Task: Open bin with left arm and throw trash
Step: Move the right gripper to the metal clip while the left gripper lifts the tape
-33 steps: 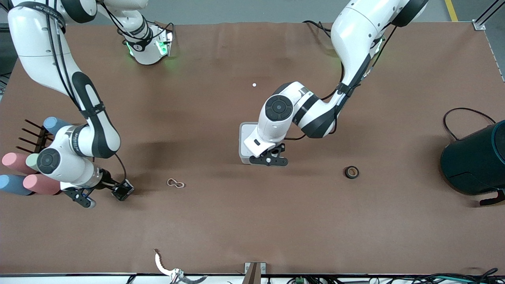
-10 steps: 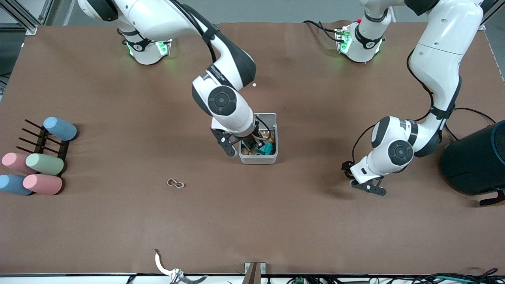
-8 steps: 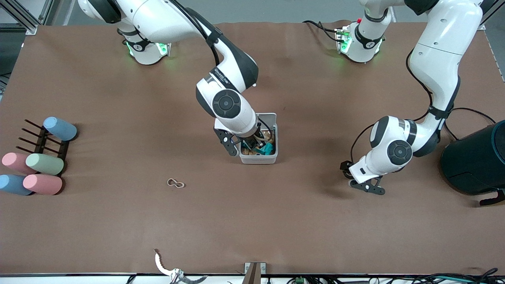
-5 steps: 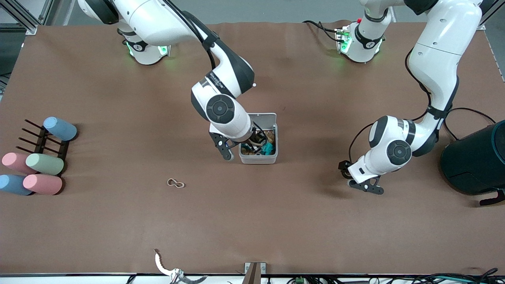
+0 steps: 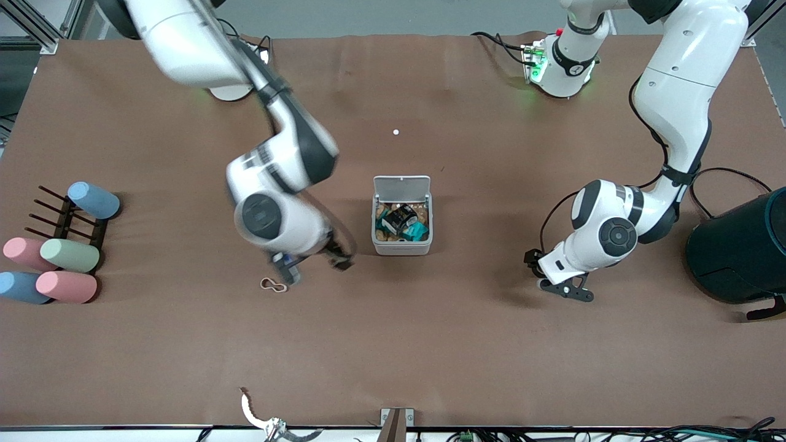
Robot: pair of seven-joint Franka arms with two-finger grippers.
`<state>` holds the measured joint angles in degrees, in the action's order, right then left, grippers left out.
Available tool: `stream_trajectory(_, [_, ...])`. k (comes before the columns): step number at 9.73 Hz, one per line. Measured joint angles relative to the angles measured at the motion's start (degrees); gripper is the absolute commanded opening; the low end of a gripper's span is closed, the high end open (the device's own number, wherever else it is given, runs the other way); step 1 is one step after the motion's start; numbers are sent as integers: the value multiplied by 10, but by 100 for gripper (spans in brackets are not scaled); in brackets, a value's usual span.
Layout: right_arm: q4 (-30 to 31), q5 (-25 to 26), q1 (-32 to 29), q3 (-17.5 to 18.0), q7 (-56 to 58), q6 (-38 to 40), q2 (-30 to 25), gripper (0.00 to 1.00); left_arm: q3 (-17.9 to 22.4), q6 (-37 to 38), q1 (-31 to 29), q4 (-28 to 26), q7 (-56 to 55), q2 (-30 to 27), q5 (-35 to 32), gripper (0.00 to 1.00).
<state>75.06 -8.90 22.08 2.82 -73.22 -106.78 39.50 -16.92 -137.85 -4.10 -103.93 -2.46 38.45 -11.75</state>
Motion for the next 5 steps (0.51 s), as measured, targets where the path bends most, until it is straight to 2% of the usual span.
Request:
stream_trajectory(1, [30, 22, -37, 0, 55, -13, 2, 100, 0, -1, -1, 0, 0, 1, 0, 4])
stream_trajectory(2, [56, 37, -61, 0, 91, -31, 3, 96, 0, -2, -1, 0, 0, 1, 0, 2])
stream_trajectory(4, [111, 48, -72, 2, 109, -115, 4, 98, -6, -6, -2, 3, -4, -1, 0, 2])
stream_trajectory(5, [140, 49, -71, 3, 108, -170, 5, 99, -25, 7, -4, 12, -25, -14, 1, 2])
